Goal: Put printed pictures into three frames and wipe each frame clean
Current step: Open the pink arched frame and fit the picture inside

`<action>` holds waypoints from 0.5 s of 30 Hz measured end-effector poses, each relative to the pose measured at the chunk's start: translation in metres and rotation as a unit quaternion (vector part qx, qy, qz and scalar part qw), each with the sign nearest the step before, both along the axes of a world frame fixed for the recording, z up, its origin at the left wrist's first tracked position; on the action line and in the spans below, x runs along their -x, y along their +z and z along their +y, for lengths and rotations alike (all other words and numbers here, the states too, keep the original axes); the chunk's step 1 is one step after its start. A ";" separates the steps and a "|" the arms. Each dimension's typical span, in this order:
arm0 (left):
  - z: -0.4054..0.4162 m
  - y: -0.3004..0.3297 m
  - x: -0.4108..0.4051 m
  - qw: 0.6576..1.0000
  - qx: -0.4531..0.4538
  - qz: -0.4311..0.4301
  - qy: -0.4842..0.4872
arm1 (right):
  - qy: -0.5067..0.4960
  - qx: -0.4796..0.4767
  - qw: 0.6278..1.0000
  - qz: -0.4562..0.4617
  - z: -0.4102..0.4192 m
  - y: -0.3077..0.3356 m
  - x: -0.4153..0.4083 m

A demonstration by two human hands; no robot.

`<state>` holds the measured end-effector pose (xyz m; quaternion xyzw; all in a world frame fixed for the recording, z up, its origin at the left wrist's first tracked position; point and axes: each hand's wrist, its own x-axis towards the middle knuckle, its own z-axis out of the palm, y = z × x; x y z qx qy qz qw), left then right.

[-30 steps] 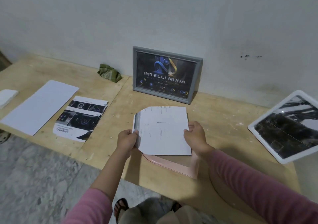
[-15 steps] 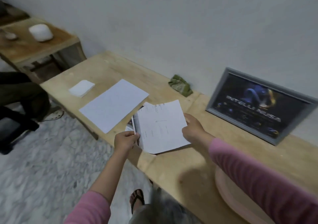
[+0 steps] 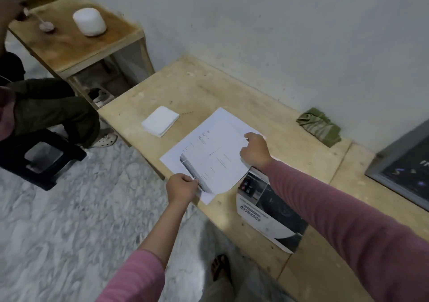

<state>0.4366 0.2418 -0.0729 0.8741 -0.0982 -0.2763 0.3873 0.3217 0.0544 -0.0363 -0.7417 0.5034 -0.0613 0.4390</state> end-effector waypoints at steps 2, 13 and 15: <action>-0.001 -0.003 -0.007 1.000 -0.016 -0.014 -0.008 | 0.023 -0.006 1.000 0.018 -0.006 -0.008 -0.012; -0.008 0.003 -0.009 0.991 -0.077 -0.059 -0.088 | -0.011 0.061 0.997 0.043 -0.032 -0.021 0.006; -0.012 0.008 0.002 0.991 -0.061 -0.057 -0.105 | -0.014 0.052 0.997 0.054 -0.037 -0.026 0.022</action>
